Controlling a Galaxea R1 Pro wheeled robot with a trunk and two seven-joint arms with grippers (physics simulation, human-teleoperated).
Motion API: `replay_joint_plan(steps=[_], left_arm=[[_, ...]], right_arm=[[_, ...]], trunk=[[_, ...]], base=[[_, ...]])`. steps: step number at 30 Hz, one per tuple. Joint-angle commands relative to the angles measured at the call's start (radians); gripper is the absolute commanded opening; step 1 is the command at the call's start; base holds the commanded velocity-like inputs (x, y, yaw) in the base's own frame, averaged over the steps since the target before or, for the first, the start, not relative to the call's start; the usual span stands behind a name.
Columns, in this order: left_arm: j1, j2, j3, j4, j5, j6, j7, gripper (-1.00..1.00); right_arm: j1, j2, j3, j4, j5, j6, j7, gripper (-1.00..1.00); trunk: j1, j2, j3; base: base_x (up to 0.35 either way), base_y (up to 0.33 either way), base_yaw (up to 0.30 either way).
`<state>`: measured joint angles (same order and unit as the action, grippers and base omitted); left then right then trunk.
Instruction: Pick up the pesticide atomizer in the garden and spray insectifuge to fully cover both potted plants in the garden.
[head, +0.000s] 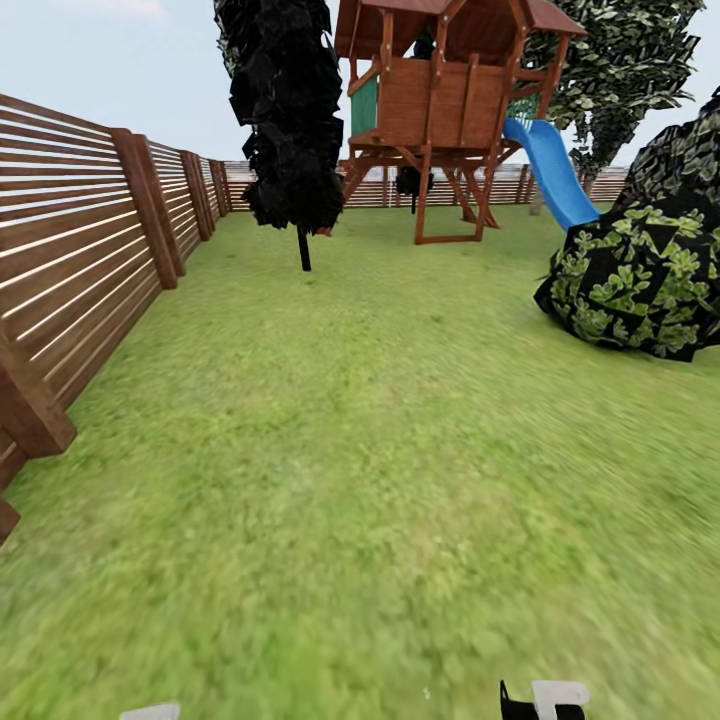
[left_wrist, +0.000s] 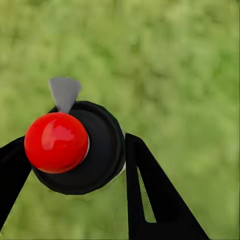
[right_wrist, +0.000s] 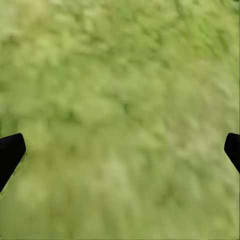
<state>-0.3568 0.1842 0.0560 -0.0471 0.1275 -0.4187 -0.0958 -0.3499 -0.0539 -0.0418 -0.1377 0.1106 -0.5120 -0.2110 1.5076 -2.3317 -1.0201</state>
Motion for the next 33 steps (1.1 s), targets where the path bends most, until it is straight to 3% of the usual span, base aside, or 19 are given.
replay_joint_plan(steps=[1, 8, 26, 33], left_arm=[[-0.001, 0.000, 0.005, 0.001, 0.009, -0.002, -0.010, -1.00], [-0.001, 0.000, 0.005, 0.001, 0.009, -0.002, -0.010, -1.00], [-0.001, 0.000, 0.005, 0.001, 0.009, -0.002, -0.010, -1.00], [-0.001, 0.000, 0.005, 0.001, 0.009, -0.002, -0.010, -1.00]], right_arm=[[-0.001, 0.000, -0.004, 0.000, 0.011, -0.002, -0.006, 1.00], [-0.001, 0.000, -0.006, 0.000, 0.009, -0.002, -0.010, 1.00], [-0.001, 0.000, -0.004, 0.001, 0.008, 0.000, -0.010, 1.00], [-0.001, 0.000, -0.004, 0.001, 0.008, 0.000, -0.010, 1.00]], trunk=[[0.000, 0.000, -0.001], [0.000, 0.000, -0.001], [0.000, 0.000, -0.001], [0.000, 0.000, -0.001]], base=[[0.340, 0.071, 0.000], [0.340, 0.071, -0.015], [0.340, 0.080, -0.249], [0.340, 0.130, -0.069]])
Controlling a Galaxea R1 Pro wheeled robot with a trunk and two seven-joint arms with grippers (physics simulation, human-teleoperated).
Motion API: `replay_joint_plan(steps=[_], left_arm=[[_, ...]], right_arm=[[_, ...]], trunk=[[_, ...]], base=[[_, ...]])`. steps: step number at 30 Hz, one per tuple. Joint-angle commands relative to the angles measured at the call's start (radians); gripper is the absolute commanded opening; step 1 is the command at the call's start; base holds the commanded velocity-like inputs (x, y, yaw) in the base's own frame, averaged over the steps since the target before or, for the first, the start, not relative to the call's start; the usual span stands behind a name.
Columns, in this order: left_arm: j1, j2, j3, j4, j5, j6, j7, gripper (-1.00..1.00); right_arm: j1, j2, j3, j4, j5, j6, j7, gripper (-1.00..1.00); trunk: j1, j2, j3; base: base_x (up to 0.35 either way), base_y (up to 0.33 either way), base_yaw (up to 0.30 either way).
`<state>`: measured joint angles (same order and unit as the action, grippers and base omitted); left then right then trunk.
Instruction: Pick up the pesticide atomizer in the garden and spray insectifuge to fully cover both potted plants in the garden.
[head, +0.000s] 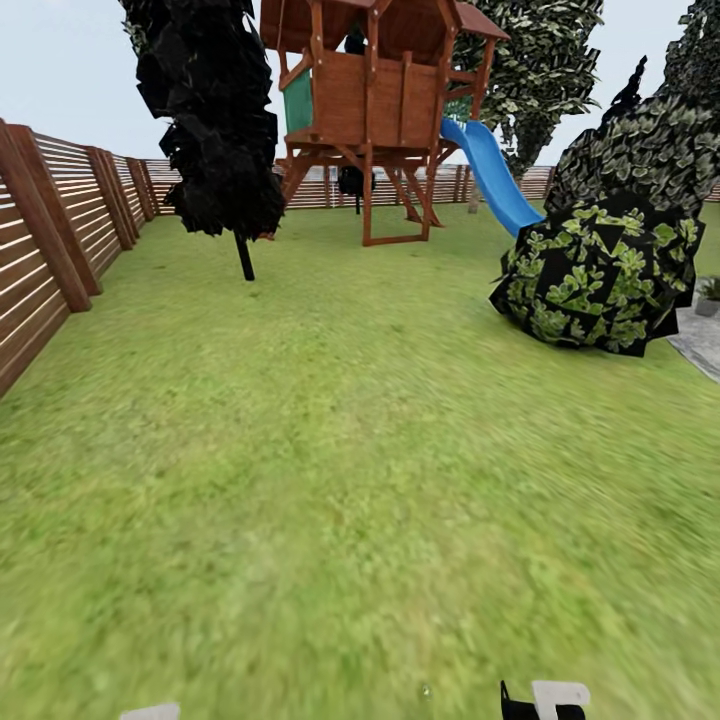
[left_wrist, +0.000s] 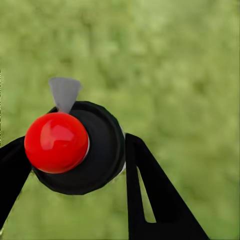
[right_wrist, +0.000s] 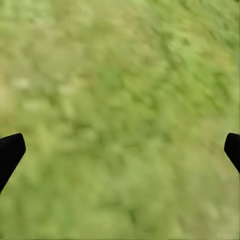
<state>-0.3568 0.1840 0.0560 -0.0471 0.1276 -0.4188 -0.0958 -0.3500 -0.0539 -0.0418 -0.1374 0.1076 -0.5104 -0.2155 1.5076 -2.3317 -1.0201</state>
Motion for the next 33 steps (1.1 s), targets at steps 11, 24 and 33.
replay_joint_plan(steps=[11, 24, 33], left_arm=[[-0.001, 0.000, 0.005, 0.001, 0.009, -0.001, -0.010, -1.00], [-0.001, 0.000, 0.005, 0.000, 0.009, -0.001, -0.011, -1.00], [-0.001, 0.000, 0.005, 0.000, 0.009, -0.001, -0.011, -1.00]], right_arm=[[-0.001, 0.000, -0.006, 0.001, 0.011, -0.002, -0.002, 1.00], [-0.001, 0.000, -0.006, 0.001, 0.011, -0.002, -0.002, 1.00], [0.000, 0.000, -0.005, 0.001, 0.011, -0.002, -0.002, 1.00]], trunk=[[0.000, 0.000, -0.001], [0.000, 0.000, -0.001], [0.000, 0.000, -0.001]], base=[[0.340, 0.100, -0.138], [0.338, -0.035, -0.262], [0.336, -0.068, -0.208]])
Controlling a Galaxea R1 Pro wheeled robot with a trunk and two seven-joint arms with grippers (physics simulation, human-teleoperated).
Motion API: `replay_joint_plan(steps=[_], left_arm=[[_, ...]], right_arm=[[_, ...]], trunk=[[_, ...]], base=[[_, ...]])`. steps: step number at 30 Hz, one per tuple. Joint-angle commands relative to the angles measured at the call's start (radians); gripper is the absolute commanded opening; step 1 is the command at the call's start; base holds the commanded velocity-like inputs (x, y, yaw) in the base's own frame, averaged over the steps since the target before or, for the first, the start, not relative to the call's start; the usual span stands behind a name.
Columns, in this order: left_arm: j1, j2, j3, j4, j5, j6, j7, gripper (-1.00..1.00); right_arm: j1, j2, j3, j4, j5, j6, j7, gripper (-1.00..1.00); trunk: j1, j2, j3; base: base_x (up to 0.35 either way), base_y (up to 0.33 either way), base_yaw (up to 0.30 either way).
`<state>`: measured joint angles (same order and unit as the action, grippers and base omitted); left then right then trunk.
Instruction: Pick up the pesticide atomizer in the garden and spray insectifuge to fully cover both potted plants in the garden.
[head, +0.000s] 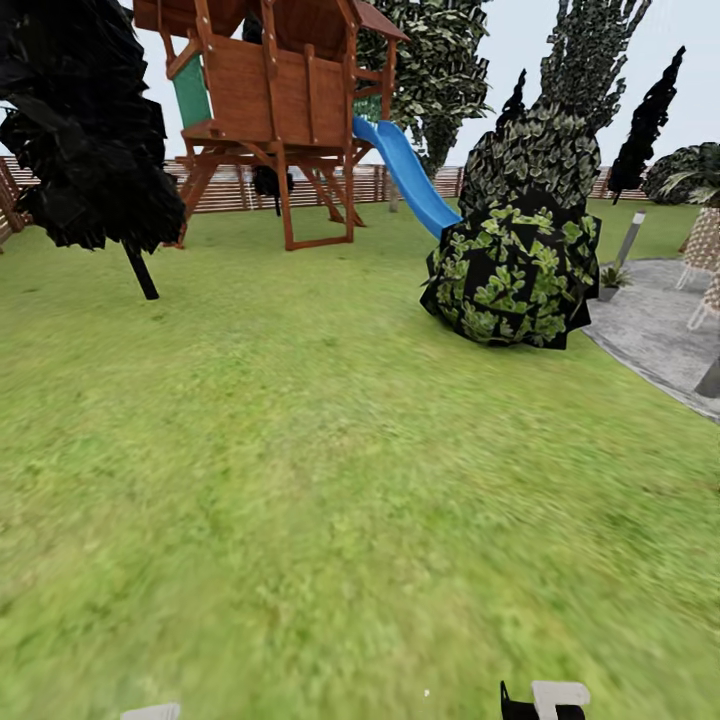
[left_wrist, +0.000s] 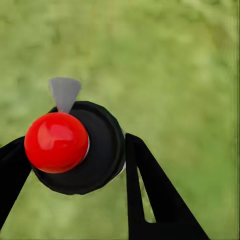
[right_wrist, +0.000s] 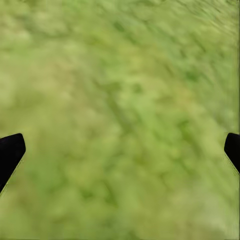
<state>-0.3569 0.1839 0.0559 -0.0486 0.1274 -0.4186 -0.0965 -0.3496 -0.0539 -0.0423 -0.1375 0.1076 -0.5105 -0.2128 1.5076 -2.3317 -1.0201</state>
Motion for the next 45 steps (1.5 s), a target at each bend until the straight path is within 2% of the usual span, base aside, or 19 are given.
replay_joint_plan(steps=[1, 45], left_arm=[[-0.001, 0.000, 0.005, 0.001, 0.009, -0.002, -0.010, -1.00], [-0.001, 0.000, 0.005, 0.001, 0.009, -0.002, -0.010, -1.00]], right_arm=[[-0.001, 0.000, -0.004, 0.001, 0.011, -0.002, -0.005, 1.00], [-0.001, 0.000, -0.004, 0.003, 0.014, -0.003, -0.003, 1.00]], trunk=[[0.000, 0.000, -0.001], [0.000, 0.000, -0.001]], base=[[0.339, -0.007, -0.029], [0.340, 0.000, -0.001]])
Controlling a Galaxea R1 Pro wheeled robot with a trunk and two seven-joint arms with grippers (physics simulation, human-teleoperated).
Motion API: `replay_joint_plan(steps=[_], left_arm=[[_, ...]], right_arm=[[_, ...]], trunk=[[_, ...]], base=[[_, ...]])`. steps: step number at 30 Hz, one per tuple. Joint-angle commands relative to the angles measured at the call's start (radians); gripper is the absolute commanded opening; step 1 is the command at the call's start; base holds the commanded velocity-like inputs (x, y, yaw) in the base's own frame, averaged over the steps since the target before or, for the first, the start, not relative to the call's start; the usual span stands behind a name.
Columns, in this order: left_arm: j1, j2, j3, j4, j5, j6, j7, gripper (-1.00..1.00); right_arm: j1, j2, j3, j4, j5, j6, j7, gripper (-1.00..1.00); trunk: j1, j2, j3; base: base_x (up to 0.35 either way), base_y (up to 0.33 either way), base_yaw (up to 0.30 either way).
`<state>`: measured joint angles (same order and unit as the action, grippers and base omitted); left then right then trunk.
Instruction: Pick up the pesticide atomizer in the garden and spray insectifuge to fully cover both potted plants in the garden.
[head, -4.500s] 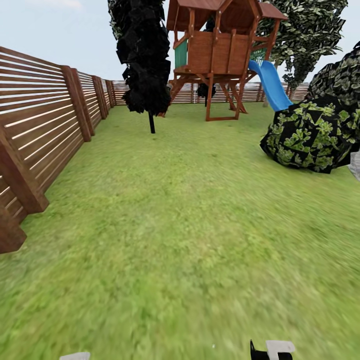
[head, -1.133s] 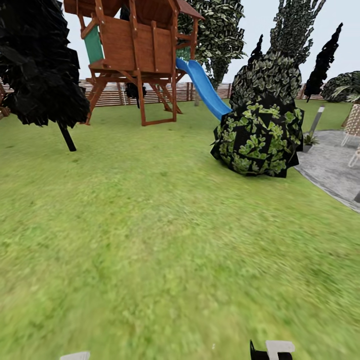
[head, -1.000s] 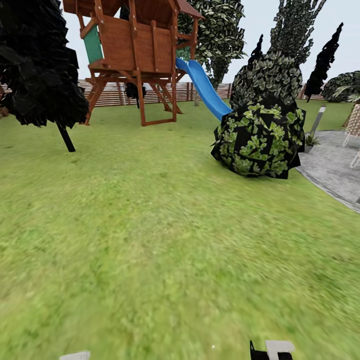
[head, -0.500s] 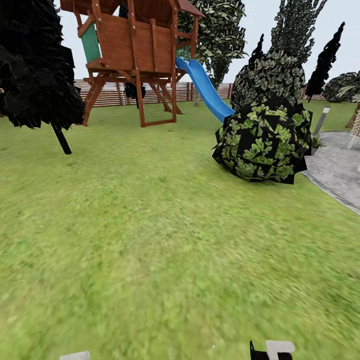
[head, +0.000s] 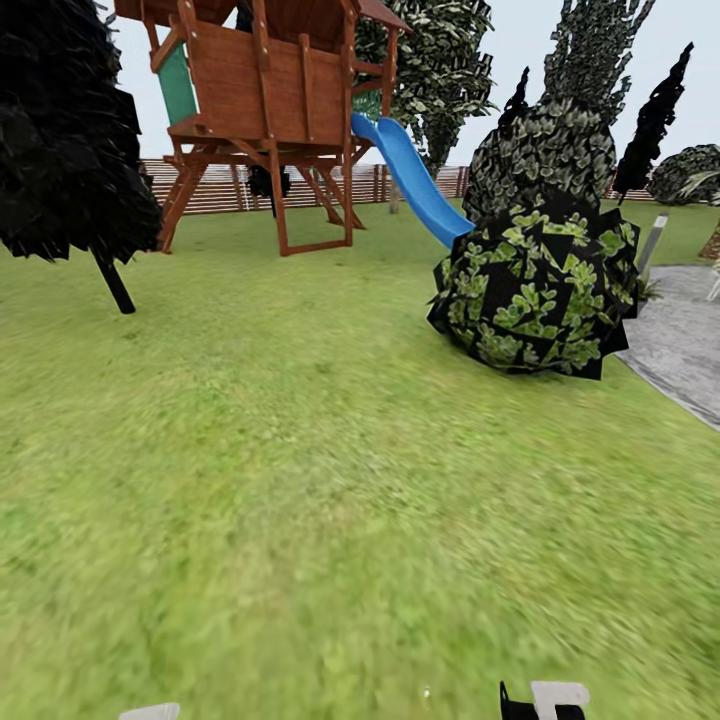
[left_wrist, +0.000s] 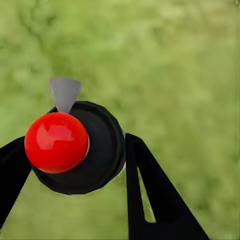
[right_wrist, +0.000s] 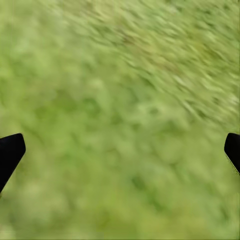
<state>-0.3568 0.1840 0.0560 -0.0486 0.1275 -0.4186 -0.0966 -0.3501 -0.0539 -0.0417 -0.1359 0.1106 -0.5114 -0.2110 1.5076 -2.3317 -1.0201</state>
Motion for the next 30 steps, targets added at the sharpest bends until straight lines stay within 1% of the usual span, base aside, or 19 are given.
replay_joint_plan(steps=[1, 30], left_arm=[[-0.001, 0.000, 0.005, 0.001, 0.009, -0.002, -0.010, -1.00], [-0.001, 0.000, 0.005, 0.003, 0.009, -0.002, -0.010, -1.00]], right_arm=[[-0.001, 0.000, -0.004, 0.001, 0.011, -0.002, -0.005, 1.00], [0.000, 0.000, -0.004, 0.001, 0.011, -0.002, -0.005, 1.00]], trunk=[[0.000, 0.000, -0.001], [0.000, 0.000, -0.001]], base=[[0.340, 0.000, 0.000], [0.340, 0.000, 0.000]])
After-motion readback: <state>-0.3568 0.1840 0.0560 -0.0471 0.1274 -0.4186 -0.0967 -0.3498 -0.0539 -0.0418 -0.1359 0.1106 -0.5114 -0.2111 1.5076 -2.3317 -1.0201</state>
